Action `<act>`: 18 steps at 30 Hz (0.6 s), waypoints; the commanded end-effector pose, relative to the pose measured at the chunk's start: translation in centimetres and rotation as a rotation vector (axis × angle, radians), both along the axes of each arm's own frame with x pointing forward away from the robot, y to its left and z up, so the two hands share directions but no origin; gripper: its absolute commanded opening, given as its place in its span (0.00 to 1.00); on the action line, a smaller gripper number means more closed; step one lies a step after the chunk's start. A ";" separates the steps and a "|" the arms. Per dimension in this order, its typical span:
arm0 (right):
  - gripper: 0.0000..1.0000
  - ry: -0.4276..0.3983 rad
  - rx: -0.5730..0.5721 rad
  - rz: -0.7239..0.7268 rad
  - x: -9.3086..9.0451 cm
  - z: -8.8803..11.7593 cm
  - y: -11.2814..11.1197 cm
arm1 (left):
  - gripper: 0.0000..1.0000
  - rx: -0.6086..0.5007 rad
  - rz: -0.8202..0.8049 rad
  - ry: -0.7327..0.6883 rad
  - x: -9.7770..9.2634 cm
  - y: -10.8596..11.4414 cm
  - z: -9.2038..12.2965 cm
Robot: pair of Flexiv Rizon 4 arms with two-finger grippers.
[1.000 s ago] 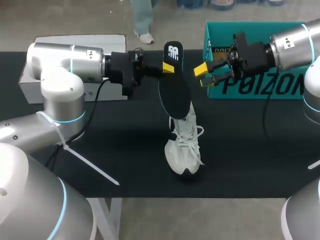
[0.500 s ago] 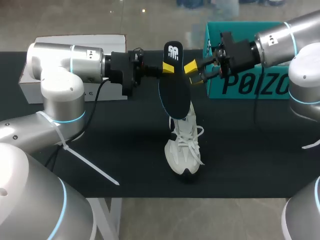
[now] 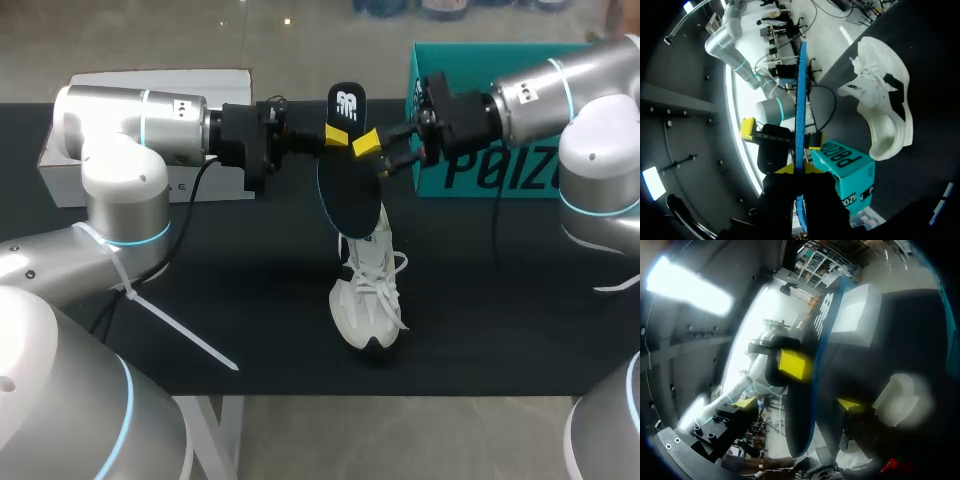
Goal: Take the shoe out of the shoebox, open the shoe tongue, remove and reinsert the insole, then place the shoe into the shoebox
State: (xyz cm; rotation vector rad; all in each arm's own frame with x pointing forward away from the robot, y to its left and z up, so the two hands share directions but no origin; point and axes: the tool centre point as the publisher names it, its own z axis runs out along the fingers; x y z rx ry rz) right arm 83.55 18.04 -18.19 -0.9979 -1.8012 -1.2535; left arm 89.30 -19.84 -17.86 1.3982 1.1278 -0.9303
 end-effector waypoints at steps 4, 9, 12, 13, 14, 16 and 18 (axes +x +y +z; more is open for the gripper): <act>0.58 0.000 0.004 0.003 -0.7 -0.2 0.3 | 0.00 -0.002 0.003 -0.003 0.0 -0.1 -0.1; 0.47 -0.007 0.006 0.006 -0.6 0.1 0.8 | 0.00 -0.002 0.003 -0.003 0.0 -0.1 -0.1; 0.39 -0.010 0.005 0.009 -0.5 0.2 1.0 | 0.00 -0.002 0.003 -0.003 0.0 -0.1 -0.1; 0.30 -0.010 0.005 0.009 -0.4 0.2 1.0 | 0.00 -0.002 0.003 -0.003 0.0 -0.1 -0.1; 0.24 -0.011 0.005 0.009 -0.4 0.2 1.1 | 0.00 -0.002 0.003 -0.003 0.0 -0.1 -0.1; 0.24 -0.010 0.005 0.008 -0.3 0.2 1.1 | 0.00 -0.002 0.003 -0.003 0.0 -0.1 -0.1; 0.25 -0.009 0.004 0.006 -0.2 0.2 1.1 | 0.00 -0.002 0.003 -0.003 0.0 -0.1 -0.1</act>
